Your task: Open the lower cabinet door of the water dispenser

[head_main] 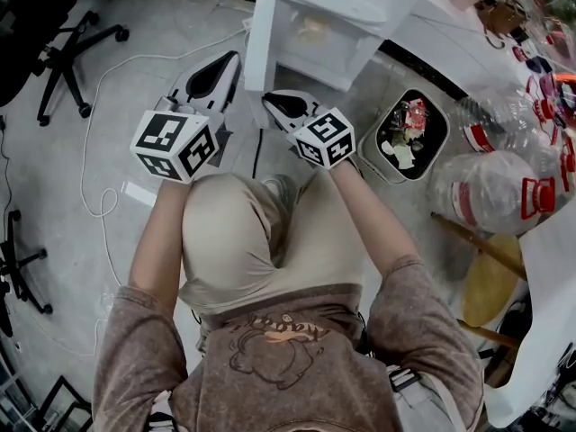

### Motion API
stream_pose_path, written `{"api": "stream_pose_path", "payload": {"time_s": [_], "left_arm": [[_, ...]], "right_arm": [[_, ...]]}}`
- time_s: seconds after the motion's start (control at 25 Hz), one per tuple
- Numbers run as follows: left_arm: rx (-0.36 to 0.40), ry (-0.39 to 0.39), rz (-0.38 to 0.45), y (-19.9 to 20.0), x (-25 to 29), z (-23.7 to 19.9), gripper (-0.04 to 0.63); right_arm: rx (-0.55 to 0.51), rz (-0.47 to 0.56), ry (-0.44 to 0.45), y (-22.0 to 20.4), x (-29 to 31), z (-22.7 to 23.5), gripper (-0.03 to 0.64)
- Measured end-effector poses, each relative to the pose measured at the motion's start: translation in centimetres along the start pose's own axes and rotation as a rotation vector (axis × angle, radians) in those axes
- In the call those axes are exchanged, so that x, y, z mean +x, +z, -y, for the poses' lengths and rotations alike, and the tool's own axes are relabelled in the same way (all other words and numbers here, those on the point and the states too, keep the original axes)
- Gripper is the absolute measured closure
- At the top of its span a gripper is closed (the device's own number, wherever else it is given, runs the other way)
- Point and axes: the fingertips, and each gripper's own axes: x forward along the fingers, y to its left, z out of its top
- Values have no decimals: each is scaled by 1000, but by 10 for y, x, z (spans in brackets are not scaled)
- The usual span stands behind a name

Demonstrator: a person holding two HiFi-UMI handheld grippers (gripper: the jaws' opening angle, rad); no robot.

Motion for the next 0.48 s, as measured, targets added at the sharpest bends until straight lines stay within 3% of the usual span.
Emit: {"api": "stream_pose_path", "payload": {"time_s": [0.48], "left_arm": [[-13, 59, -7, -2, -14, -21, 583]], "right_arm": [[17, 7, 72, 5, 39, -18, 586]]}}
